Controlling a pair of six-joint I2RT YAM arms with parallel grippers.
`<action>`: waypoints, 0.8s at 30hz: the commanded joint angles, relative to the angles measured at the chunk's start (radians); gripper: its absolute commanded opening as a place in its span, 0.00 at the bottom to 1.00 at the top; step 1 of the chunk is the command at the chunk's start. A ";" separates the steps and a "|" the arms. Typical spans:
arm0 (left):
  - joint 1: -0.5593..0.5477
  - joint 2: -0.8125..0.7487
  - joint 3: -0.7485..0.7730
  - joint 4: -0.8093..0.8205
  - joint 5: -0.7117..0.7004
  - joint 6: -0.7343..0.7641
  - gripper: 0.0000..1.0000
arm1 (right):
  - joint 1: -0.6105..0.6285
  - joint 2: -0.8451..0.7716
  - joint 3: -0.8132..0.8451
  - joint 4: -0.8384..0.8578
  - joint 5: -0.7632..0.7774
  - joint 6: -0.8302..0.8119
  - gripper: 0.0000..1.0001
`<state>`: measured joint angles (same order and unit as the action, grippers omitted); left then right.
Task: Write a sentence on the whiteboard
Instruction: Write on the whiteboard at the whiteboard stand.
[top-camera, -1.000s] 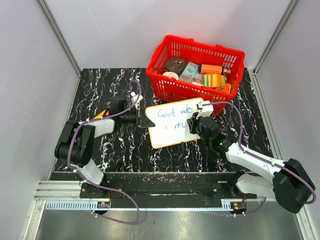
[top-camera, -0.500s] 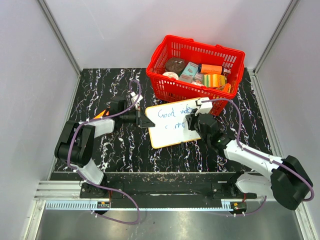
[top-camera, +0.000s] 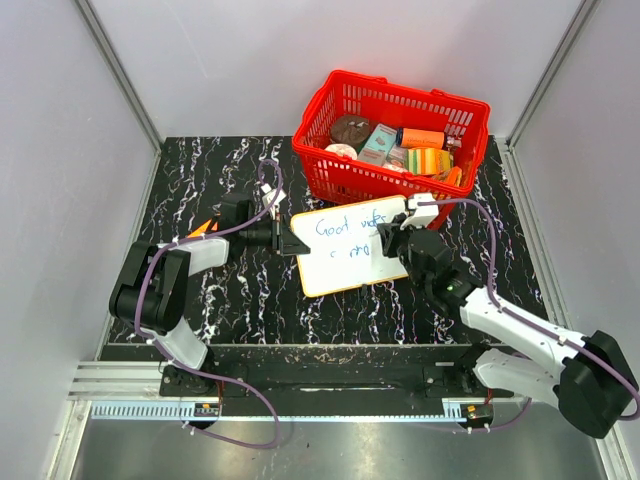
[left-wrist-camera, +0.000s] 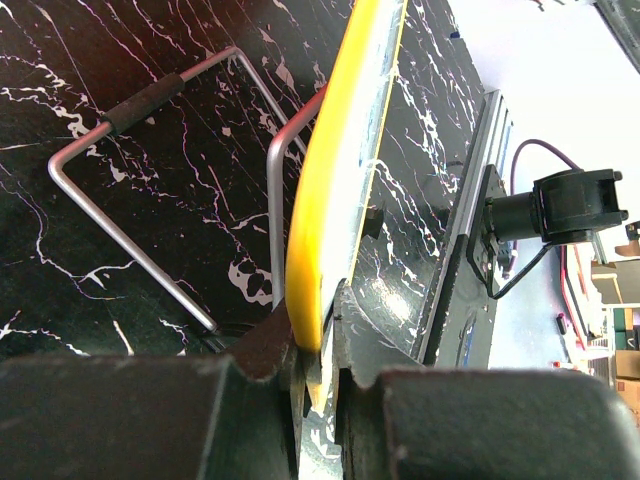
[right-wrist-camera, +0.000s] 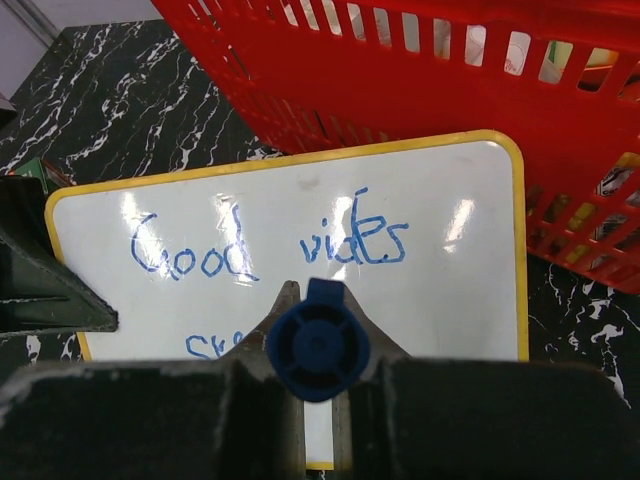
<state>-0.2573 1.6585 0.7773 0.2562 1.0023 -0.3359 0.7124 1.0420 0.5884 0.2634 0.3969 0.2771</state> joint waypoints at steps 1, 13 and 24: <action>-0.022 0.041 -0.009 -0.049 -0.156 0.121 0.00 | 0.001 0.019 -0.012 0.008 0.049 -0.006 0.00; -0.022 0.041 -0.009 -0.051 -0.156 0.121 0.00 | -0.005 0.078 -0.015 0.028 0.059 -0.001 0.00; -0.022 0.040 -0.009 -0.049 -0.156 0.121 0.00 | -0.011 0.104 -0.016 0.020 0.042 0.008 0.00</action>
<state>-0.2573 1.6585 0.7773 0.2558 1.0019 -0.3367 0.7105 1.1389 0.5686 0.2634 0.4110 0.2783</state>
